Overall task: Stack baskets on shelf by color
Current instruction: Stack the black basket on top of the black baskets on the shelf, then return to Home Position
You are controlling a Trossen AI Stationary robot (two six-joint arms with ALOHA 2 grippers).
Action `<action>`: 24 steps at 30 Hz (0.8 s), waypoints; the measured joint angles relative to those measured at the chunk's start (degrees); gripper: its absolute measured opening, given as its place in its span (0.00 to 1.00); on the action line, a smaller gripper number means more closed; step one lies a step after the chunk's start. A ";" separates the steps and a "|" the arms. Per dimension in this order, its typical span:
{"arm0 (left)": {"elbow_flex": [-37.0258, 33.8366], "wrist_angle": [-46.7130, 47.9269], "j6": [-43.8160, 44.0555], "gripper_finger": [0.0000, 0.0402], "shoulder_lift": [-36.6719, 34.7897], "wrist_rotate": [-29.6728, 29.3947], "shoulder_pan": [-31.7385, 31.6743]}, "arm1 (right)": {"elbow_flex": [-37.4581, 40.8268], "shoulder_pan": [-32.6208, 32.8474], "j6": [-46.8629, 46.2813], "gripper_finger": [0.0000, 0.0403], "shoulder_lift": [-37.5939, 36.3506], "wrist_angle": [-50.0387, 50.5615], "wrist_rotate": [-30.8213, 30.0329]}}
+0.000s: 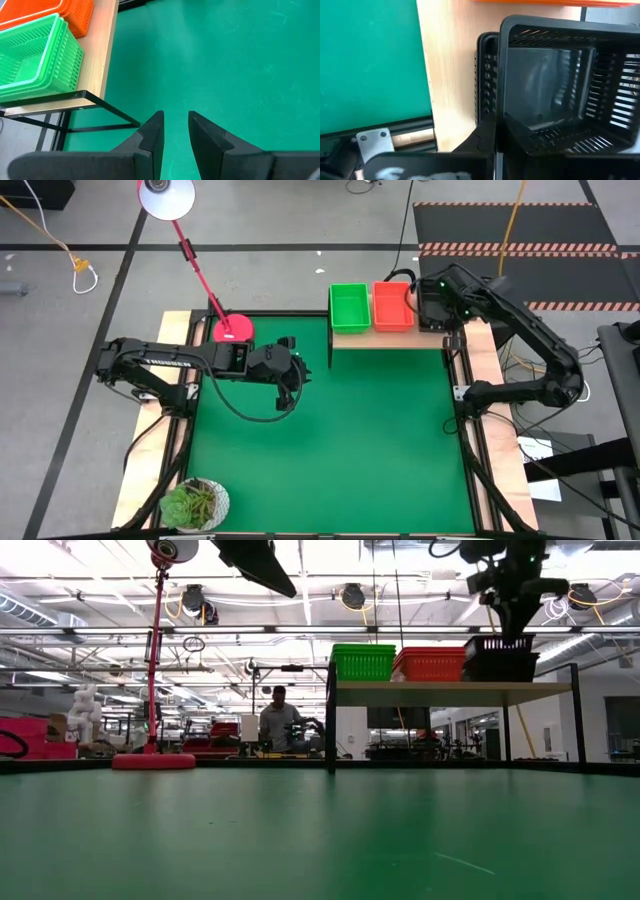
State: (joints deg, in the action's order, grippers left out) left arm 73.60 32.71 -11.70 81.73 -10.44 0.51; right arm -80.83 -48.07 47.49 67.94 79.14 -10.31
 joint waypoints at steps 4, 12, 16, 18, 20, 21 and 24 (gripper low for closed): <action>0.00 0.00 0.00 0.22 0.00 0.00 0.00 | 1.94 0.00 1.18 0.03 0.02 -1.52 -0.17; 0.00 -0.33 -0.02 0.22 0.00 0.02 0.00 | 2.50 0.01 -0.14 0.07 0.00 -1.85 -1.37; 0.00 -0.46 -0.02 0.22 0.00 0.73 0.00 | 2.50 0.02 -2.71 0.17 -0.37 -1.86 -4.44; 0.01 -0.70 -0.02 0.22 0.00 1.37 0.01 | 2.50 0.24 -2.78 0.23 -1.41 -1.88 -3.75; 0.02 -1.47 0.06 0.22 0.00 1.40 0.20 | 2.51 1.05 -3.22 0.28 -2.99 -2.12 -3.12; 0.02 -1.70 0.09 0.22 0.00 1.38 0.31 | 2.50 1.63 -4.01 0.30 -3.89 -2.53 -3.10; 0.02 -2.59 0.20 0.22 0.00 1.40 0.82 | 2.16 4.63 -7.99 0.36 -6.93 -2.82 -2.88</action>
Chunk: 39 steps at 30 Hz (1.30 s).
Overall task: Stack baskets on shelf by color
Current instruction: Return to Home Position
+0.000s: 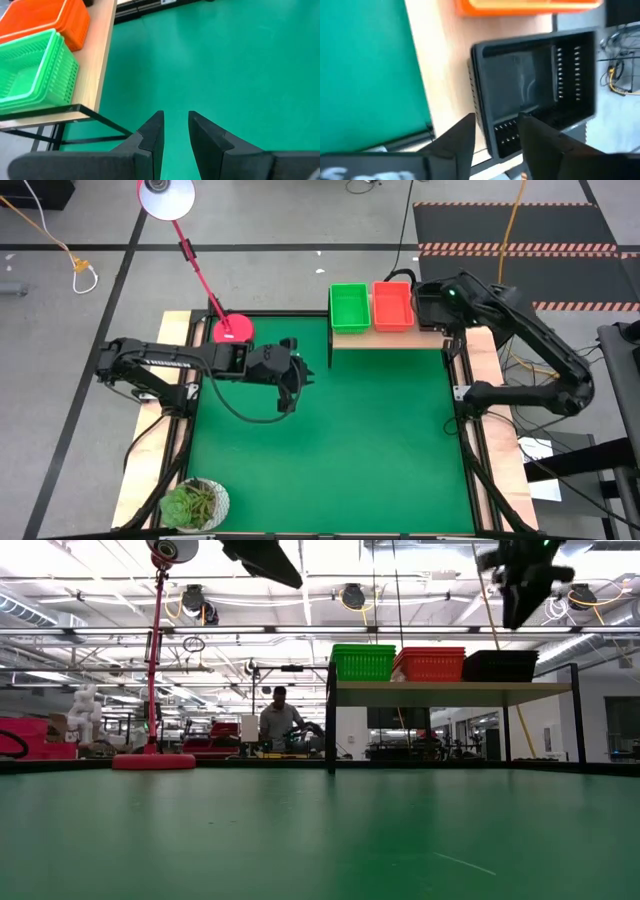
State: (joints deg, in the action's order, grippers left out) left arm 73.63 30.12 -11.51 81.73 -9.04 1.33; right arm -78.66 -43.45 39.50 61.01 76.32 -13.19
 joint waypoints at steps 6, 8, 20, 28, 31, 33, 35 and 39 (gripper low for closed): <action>0.09 -0.53 0.63 0.22 -0.81 -0.94 1.11 | -0.88 12.13 -18.76 0.38 -5.70 -7.24 10.24; 0.07 -0.20 1.65 0.22 -1.20 -2.48 1.46 | -0.80 17.19 -25.02 0.35 -6.83 -11.06 10.84; -6.52 -7.75 8.08 0.17 -5.86 -7.85 5.47 | 26.43 43.23 -26.75 0.03 -13.32 -60.02 7.67; -19.61 -23.49 8.54 0.02 -8.92 -7.89 7.38 | 41.59 47.85 -26.45 0.01 -14.05 -72.62 6.95; -25.76 -29.48 9.72 0.03 -10.29 -7.76 7.58 | 45.92 49.04 -27.79 0.01 -14.70 -76.30 7.14; -28.80 -35.97 10.19 0.03 -10.23 -7.63 7.82 | 48.73 49.83 -28.01 0.00 -15.08 -77.16 7.17; -31.67 -38.30 9.90 0.01 -10.58 -7.46 7.97 | 50.80 50.35 -27.25 0.00 -15.73 -79.14 7.21; -35.85 -44.56 9.70 0.02 -10.73 -7.51 7.51 | 55.01 50.71 -26.36 0.00 -16.95 -82.96 7.26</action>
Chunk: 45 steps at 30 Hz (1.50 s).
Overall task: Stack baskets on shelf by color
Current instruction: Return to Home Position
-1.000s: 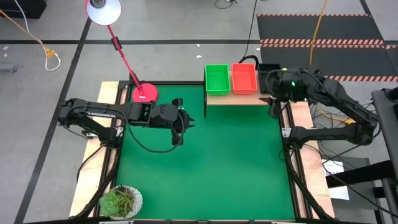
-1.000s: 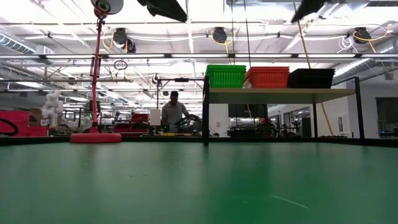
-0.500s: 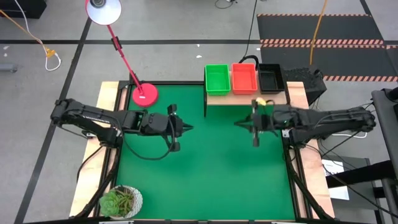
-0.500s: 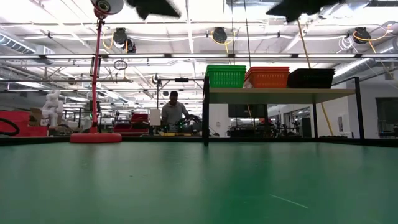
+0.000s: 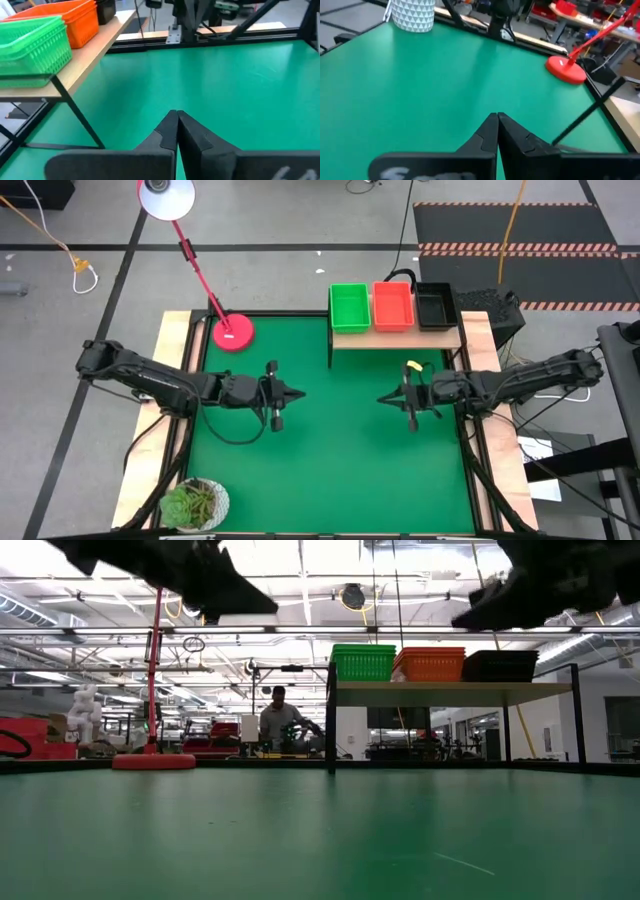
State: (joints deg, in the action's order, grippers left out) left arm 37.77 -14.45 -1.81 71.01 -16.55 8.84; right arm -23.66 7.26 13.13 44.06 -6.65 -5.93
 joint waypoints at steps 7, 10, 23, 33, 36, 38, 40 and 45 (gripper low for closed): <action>-7.90 -12.01 -0.56 0.01 0.03 0.66 -0.96 | 8.64 -0.04 2.83 0.00 -2.38 -8.94 0.03; -10.90 -15.61 0.46 0.02 0.08 1.11 -1.73 | 12.00 -0.06 2.96 0.00 -3.62 -11.94 0.02; -20.38 -27.20 1.67 0.03 0.08 2.01 -3.37 | 20.23 -0.08 0.89 0.00 -9.32 -15.36 0.18; -25.84 -35.82 0.60 0.03 0.08 4.30 -3.96 | 21.19 -0.08 0.89 0.00 -13.16 -13.48 0.20; -29.46 -42.03 0.69 0.03 0.08 4.30 -3.96 | 21.21 -0.08 0.87 0.00 -14.61 -10.55 0.22; -32.15 -46.96 0.90 0.02 0.08 4.29 -3.96 | 21.26 -0.08 0.87 0.00 -15.85 -8.91 0.22; -34.62 -50.98 0.90 0.01 0.08 4.27 -3.96 | 21.27 -0.08 0.93 0.00 -17.28 -7.46 0.22; -37.26 -55.79 0.79 0.02 -0.29 3.61 -4.00 | 21.31 -0.08 1.02 0.00 -20.95 -4.35 0.22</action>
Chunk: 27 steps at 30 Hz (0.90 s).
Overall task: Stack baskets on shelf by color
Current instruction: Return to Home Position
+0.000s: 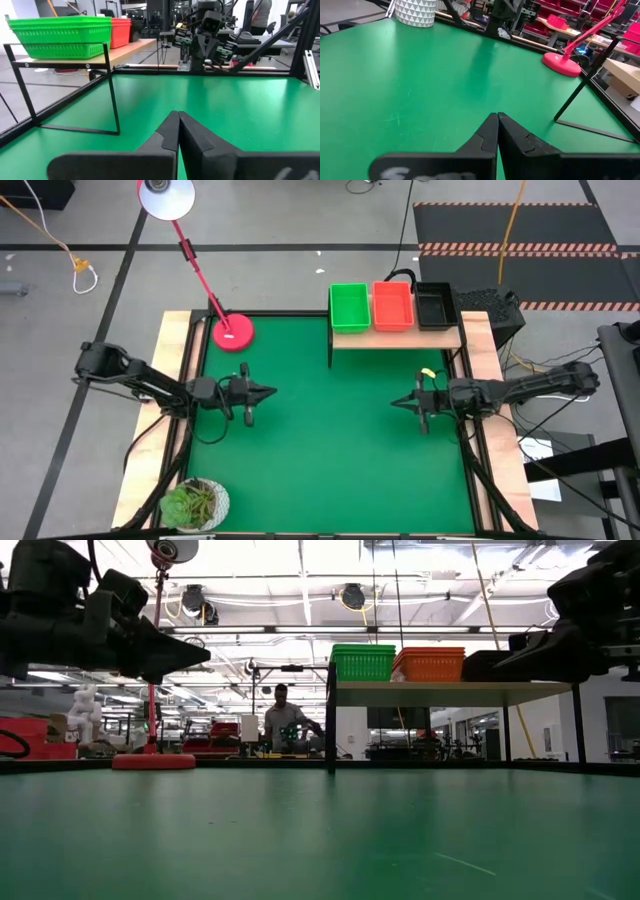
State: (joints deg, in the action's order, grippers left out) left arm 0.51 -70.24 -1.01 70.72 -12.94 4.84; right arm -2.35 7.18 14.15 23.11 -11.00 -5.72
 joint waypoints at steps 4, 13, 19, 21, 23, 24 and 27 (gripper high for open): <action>0.00 0.11 -0.59 0.01 -0.37 -0.05 0.00 | 0.04 0.00 0.00 0.00 -3.41 3.57 0.02; 0.00 6.88 -1.23 0.01 -7.32 0.77 0.11 | 0.08 -0.02 -0.19 0.00 -14.35 11.54 0.58; 0.00 15.63 -1.27 0.01 -15.09 0.89 0.13 | 0.11 -0.02 0.28 0.00 -19.30 12.25 1.73; 0.02 18.75 -1.27 0.01 -17.90 0.89 0.13 | 0.11 -0.02 0.33 0.00 -20.22 12.34 1.75; 0.02 22.63 -1.27 0.02 -20.79 0.89 0.13 | 0.11 -0.02 0.42 0.00 -20.87 12.40 1.75; 0.01 24.12 -1.29 0.02 -22.21 0.90 0.13 | 0.11 -0.02 0.46 0.00 -21.08 12.46 1.75; 0.02 28.79 -1.48 0.01 -26.52 0.95 0.15 | 0.11 -0.02 0.62 0.00 -21.31 12.56 1.75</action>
State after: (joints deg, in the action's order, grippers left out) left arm 0.54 -41.45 -2.50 44.19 -11.99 4.99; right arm -2.24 7.16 14.77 1.80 1.56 -3.97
